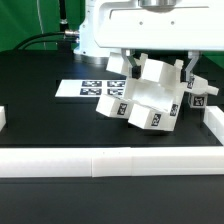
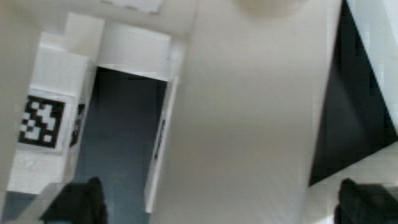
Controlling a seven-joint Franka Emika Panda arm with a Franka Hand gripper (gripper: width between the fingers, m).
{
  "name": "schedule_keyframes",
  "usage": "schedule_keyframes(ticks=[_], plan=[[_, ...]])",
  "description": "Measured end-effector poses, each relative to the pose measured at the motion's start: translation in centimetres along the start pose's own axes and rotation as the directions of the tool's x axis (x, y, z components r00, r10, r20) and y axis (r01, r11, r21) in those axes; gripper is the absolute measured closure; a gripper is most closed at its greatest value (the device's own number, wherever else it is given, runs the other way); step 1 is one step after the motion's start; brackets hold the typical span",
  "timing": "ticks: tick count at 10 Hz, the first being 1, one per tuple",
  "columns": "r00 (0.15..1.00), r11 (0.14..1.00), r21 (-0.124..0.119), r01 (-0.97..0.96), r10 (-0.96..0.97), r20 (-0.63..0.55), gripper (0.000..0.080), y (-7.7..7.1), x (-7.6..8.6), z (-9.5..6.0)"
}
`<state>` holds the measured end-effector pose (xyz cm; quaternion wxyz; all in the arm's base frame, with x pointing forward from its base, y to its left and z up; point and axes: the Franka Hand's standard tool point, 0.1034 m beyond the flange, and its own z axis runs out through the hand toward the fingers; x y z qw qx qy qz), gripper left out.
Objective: Assemble chair
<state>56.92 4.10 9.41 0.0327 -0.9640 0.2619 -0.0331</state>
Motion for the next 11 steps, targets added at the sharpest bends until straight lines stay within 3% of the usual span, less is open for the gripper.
schedule_keyframes(ticks=[5, 11], plan=[[1.000, 0.999, 0.044, 0.021, -0.021, -0.011, 0.0150, -0.2, 0.0, -4.9], [0.999, 0.999, 0.032, -0.038, 0.038, 0.018, 0.0150, 0.5, -0.8, -4.8]])
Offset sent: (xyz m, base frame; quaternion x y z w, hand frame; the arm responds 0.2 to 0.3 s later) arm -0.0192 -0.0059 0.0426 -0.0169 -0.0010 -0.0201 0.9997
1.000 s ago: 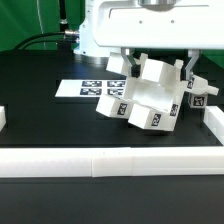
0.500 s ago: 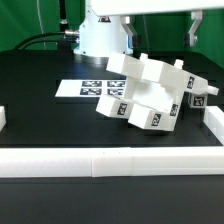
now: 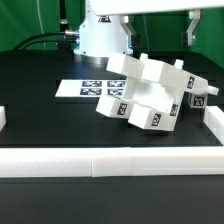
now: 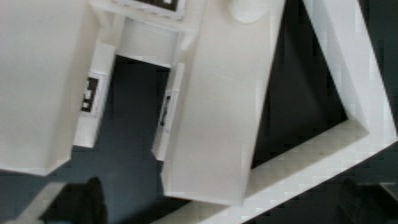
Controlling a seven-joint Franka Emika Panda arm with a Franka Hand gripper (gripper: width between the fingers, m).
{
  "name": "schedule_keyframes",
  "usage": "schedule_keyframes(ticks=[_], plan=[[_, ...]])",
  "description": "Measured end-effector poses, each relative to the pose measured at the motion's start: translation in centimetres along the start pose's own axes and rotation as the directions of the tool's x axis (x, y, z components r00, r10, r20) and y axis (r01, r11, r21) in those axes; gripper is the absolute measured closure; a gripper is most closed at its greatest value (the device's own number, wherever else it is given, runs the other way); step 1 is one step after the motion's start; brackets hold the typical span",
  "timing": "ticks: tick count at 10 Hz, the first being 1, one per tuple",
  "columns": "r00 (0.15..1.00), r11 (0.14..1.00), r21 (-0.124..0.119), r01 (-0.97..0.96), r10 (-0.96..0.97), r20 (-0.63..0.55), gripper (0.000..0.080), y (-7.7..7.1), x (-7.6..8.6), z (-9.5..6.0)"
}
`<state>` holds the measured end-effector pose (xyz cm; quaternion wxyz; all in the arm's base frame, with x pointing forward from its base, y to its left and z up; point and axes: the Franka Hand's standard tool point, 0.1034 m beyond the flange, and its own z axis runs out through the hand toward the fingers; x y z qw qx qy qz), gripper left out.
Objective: Assemble chair
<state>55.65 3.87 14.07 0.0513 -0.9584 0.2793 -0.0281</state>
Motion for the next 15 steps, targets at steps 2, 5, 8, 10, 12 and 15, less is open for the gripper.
schedule_keyframes(ticks=[2, 5, 8, 10, 12, 15], plan=[[0.998, 0.998, -0.001, -0.063, 0.063, 0.016, 0.0150, 0.8, -0.6, -0.4], [0.998, 0.998, -0.009, -0.059, 0.059, 0.010, 0.0150, 2.2, -0.9, 0.4], [0.999, 0.999, -0.019, -0.049, 0.049, 0.002, 0.0150, 2.6, -0.6, 1.6], [0.999, 0.999, -0.032, -0.037, 0.038, 0.004, 0.0150, 2.8, -0.3, 2.5], [1.000, 0.999, -0.042, -0.026, 0.027, 0.004, 0.0150, 3.0, 0.3, 3.2], [0.999, 0.998, -0.046, 0.046, -0.045, 0.007, 0.0150, 3.3, 0.7, 3.4]])
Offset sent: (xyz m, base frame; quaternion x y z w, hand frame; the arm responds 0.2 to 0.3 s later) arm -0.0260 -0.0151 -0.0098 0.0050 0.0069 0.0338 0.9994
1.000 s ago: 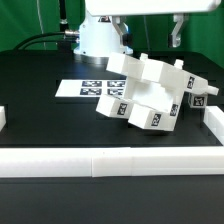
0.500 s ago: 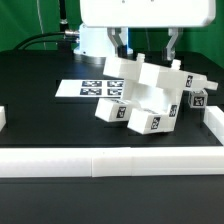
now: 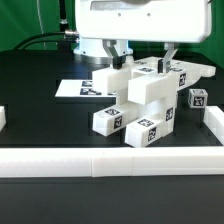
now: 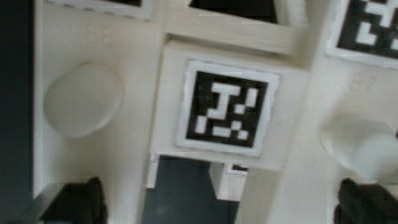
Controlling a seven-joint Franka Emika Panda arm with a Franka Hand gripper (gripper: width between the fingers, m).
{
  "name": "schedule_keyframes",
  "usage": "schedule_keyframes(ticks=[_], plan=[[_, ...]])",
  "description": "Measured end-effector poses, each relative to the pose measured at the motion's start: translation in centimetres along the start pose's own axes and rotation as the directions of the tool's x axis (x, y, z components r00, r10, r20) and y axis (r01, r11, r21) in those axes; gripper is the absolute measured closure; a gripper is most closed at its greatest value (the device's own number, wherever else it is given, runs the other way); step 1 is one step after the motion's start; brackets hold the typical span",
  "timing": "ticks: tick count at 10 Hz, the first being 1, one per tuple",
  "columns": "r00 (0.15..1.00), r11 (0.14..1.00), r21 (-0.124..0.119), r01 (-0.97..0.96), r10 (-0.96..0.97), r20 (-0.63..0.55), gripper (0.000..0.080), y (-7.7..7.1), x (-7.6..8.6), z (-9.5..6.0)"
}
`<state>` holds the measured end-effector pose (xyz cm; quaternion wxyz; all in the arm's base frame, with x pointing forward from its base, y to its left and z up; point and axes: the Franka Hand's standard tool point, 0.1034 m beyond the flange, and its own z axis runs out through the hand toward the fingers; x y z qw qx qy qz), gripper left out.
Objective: Assemble chair
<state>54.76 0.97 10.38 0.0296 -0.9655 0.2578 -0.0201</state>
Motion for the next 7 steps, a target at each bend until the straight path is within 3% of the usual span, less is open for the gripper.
schedule_keyframes(ticks=[4, 5, 7], plan=[[0.948, 0.948, 0.030, 0.316, -0.314, -0.058, 0.0150, -0.5, -0.2, -3.3], [0.949, 0.950, 0.027, 0.311, -0.308, -0.062, 0.0150, -1.3, -0.6, -3.7], [0.950, 0.950, 0.025, 0.310, -0.308, -0.058, 0.0150, -1.0, -0.6, -3.4]])
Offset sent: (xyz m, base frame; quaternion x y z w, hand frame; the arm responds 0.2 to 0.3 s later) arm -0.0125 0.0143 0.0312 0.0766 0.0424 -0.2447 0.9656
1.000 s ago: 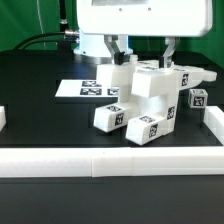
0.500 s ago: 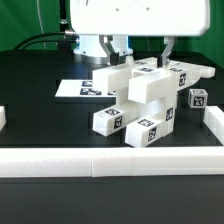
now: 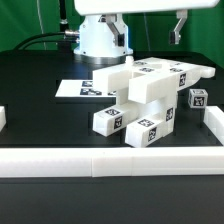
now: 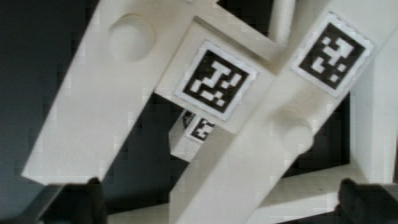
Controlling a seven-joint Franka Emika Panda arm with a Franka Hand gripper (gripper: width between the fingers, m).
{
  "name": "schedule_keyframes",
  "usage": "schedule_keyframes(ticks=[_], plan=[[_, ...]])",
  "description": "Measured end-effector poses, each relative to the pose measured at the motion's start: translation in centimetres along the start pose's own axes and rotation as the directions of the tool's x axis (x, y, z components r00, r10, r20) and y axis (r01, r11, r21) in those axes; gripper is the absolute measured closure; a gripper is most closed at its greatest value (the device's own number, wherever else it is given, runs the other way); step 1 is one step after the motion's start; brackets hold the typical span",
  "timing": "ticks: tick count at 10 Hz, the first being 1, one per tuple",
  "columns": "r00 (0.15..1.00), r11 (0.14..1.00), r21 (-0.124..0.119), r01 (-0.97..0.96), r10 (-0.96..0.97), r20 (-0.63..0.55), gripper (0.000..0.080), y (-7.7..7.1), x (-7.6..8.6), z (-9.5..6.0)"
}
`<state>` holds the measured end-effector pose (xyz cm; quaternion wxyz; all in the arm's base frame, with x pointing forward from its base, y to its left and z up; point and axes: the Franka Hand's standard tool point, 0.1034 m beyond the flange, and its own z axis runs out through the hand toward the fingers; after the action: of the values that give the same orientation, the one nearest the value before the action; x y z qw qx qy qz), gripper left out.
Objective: Assemble chair
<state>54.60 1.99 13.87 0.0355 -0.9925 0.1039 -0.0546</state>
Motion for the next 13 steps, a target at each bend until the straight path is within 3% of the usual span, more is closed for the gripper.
schedule_keyframes(ticks=[2, 4, 5, 9, 11, 13], plan=[[0.991, 0.991, -0.003, 0.132, -0.132, -0.029, 0.0150, 0.4, -1.1, 0.0], [0.950, 0.950, 0.012, 0.312, -0.312, -0.022, 0.0150, 1.7, -2.5, -0.7], [0.926, 0.926, 0.027, 0.377, -0.376, -0.025, 0.0150, 2.6, -2.6, -0.8], [0.816, 0.816, 0.013, 0.578, -0.578, -0.024, 0.0150, 2.7, -2.6, -0.7], [0.673, 0.673, 0.013, 0.739, -0.739, -0.013, 0.0150, 3.7, -4.8, 0.1], [0.645, 0.645, 0.024, 0.764, -0.764, 0.005, 0.0150, 4.5, -7.0, 1.1]])
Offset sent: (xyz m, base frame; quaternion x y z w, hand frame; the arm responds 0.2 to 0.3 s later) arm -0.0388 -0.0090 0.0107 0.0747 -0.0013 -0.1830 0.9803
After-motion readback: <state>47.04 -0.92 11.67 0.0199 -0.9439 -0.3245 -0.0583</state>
